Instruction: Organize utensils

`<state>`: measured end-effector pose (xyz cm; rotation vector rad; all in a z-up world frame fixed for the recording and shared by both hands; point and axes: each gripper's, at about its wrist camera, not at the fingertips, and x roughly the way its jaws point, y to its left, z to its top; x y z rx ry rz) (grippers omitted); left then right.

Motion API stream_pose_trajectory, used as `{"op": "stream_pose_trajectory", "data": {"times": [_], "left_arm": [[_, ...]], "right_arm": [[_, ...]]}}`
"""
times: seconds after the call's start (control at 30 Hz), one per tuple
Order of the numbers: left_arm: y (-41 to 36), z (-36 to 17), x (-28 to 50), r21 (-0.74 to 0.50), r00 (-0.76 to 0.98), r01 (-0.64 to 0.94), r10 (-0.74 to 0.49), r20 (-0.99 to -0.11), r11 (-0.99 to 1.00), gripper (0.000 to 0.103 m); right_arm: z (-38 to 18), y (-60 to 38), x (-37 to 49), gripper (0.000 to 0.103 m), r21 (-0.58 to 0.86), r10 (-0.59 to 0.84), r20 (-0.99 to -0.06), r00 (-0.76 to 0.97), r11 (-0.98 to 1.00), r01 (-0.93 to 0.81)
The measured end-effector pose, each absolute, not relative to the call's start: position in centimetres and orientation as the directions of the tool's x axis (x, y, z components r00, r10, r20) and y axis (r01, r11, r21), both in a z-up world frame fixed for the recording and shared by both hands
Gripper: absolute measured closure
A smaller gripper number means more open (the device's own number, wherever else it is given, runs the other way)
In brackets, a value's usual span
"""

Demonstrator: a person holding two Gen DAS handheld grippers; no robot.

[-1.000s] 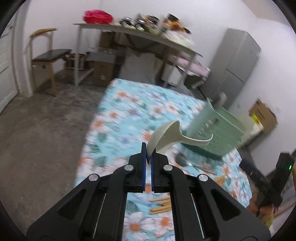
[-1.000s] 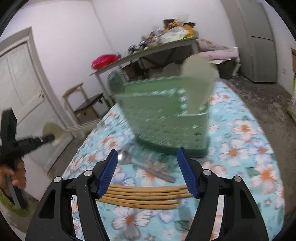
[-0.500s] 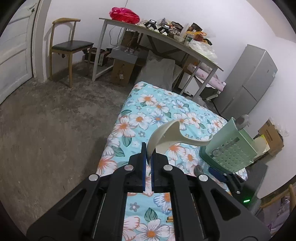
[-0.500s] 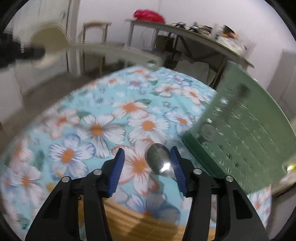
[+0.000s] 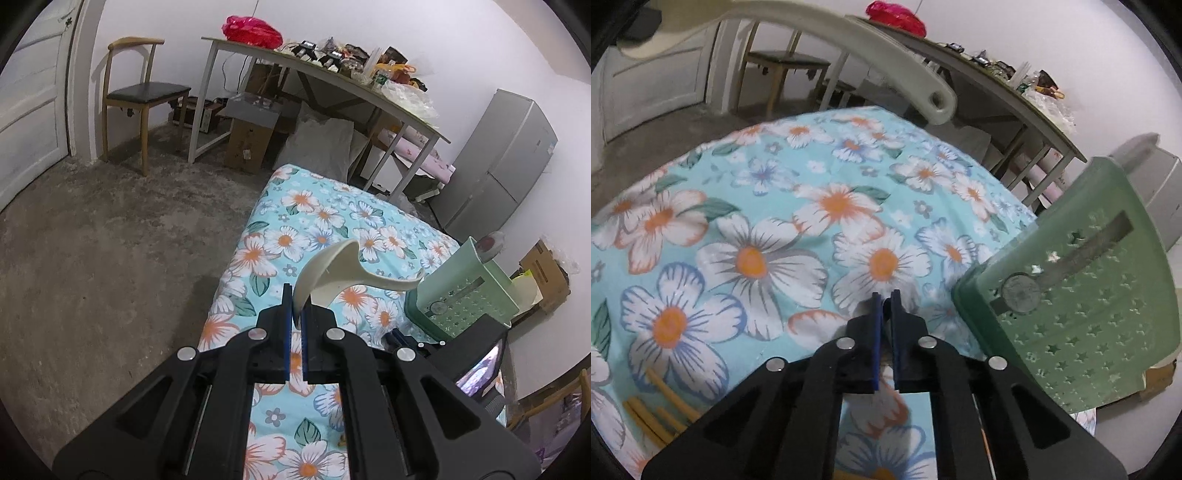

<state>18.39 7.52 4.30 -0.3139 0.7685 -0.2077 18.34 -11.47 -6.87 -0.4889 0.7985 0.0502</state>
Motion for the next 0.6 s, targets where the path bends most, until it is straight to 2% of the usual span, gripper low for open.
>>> {"op": "stream_pose_trajectory", "data": {"times": [0.2, 0.47, 0.6], "left_arm": [[7.0, 6.0, 17.6, -0.349, 0.742, 0.099, -0.303, -0.598, 0.932, 0.101], [4.8, 10.7, 15.3, -0.306, 0.826, 0.242, -0.361, -0.432, 0.921, 0.101], [2.7, 13.0, 14.5, -0.254, 0.835, 0.334, -0.41, -0.367, 0.908, 0.101]], "right_arm": [[-3.7, -14.4, 17.0, 0.1, -0.288, -0.063, -0.681, 0.729, 0.939, -0.187], [1.8, -20.2, 13.1, 0.101, -0.107, 0.037, -0.622, 0.782, 0.986, -0.131], [3.9, -23.2, 11.5, 0.1, -0.039, 0.043, -0.59, 0.806, 0.996, -0.081]]}}
